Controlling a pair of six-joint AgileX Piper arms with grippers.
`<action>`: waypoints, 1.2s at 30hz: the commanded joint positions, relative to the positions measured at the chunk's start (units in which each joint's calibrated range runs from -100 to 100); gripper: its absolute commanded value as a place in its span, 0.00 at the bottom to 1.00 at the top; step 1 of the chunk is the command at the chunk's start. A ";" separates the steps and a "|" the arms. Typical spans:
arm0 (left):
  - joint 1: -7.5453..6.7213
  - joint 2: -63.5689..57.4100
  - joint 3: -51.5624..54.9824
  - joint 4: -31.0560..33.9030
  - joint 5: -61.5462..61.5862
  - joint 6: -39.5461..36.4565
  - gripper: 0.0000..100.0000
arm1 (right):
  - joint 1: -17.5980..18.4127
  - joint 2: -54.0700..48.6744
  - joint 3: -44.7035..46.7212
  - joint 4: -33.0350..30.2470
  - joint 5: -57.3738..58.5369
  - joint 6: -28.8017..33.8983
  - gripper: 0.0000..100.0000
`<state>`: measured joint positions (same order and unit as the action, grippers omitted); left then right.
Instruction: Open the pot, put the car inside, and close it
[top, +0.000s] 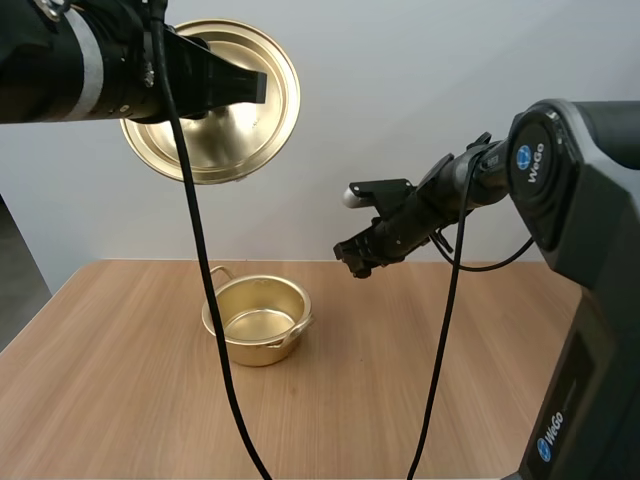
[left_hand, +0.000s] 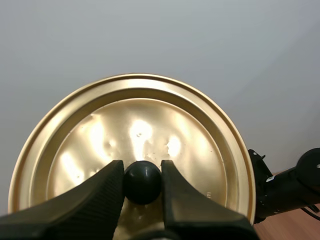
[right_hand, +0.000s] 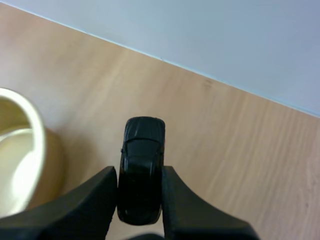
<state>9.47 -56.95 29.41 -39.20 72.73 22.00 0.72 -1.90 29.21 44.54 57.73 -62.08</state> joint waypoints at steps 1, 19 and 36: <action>0.05 0.00 0.00 -0.17 0.06 0.00 0.00 | 1.08 -5.69 -0.07 20.11 30.12 -17.21 0.00; 0.05 0.00 0.00 0.33 1.38 0.00 0.00 | 12.44 2.71 3.57 11.82 10.32 -21.19 0.31; 0.05 7.17 1.75 4.65 7.88 3.87 0.00 | 1.32 -7.83 3.57 7.90 -1.65 -10.76 0.00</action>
<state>9.47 -52.09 30.57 -34.49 76.89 24.10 6.94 -7.67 32.79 52.48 56.14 -74.37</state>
